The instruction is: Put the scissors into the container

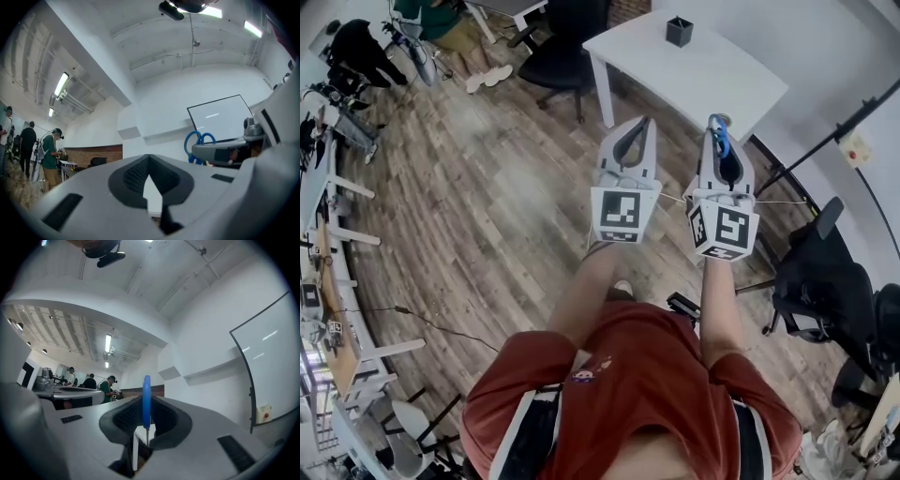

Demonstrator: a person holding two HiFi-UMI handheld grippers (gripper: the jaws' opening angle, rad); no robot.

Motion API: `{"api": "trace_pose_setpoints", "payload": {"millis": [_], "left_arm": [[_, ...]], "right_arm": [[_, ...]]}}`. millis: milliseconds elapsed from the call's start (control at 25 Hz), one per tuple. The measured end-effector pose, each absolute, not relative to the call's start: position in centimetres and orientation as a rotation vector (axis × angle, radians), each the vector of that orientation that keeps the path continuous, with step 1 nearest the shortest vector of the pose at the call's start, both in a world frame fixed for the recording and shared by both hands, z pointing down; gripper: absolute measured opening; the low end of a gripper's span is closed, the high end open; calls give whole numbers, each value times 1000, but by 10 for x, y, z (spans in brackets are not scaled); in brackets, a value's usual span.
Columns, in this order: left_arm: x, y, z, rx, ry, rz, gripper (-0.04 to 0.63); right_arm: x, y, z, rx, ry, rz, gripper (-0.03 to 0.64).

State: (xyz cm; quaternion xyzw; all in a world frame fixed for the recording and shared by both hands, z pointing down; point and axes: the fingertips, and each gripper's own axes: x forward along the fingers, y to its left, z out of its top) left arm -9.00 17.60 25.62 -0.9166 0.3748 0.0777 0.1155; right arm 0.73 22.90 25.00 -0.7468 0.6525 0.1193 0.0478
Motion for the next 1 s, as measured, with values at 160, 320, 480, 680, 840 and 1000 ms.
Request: {"api": "trace_pose_setpoints", "payload": {"millis": [160,320,480,680,840,1000], "left_arm": [[-101,148,259,-2691,1087,236,12],[-111,125,263,-2697,1078,237,12],[-114,106,269,-2705,1082,234,12],[-106,89,274,-2717,1064,232,12],[-92,67,277,-2716,1055,238,12],[-75,40,275,-2711,1047,240,12]], "right_arm": [[-4,201,251,-2287,1976,372,58],[-13,179,252,-2298,1962,382,58],[-17,162,255,-2303,1965,388,58],[-11,144,258,-2312,1959,388,58],[2,121,262,-2314,1956,396,58],[19,94,262,-2312,1947,393,58]]}}
